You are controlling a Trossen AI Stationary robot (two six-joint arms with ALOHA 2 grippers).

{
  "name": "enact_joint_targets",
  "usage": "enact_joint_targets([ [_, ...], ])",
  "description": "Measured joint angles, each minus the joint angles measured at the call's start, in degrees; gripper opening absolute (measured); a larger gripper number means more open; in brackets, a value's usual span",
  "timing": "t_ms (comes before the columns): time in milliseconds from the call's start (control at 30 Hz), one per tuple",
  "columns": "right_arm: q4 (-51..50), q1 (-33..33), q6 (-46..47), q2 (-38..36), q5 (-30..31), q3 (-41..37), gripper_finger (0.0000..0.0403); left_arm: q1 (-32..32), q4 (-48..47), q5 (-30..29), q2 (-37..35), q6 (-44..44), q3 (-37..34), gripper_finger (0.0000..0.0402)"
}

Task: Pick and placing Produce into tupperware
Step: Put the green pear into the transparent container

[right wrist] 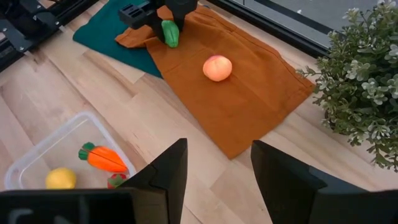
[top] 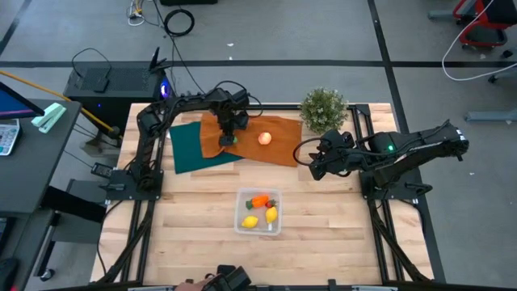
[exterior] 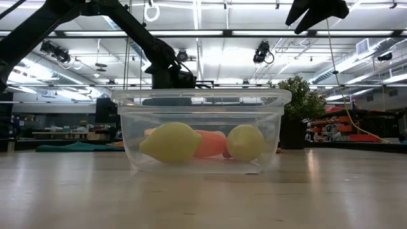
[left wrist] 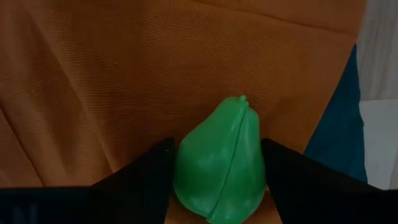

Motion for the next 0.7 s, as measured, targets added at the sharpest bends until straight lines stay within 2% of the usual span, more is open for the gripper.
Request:
enact_joint_targets([
  [367, 0.00, 0.00, 0.00, 0.00, 0.00, 0.01, 0.0146, -0.22, -0.58, -1.15, 0.07, -0.28, 0.61, 0.0217],
  [700, -0.29, 0.00, 0.00, 0.00, 0.00, -0.01, 0.0146, -0.83, -4.10, -1.56, 0.09, -3.44, 10.02, 0.0214],
])
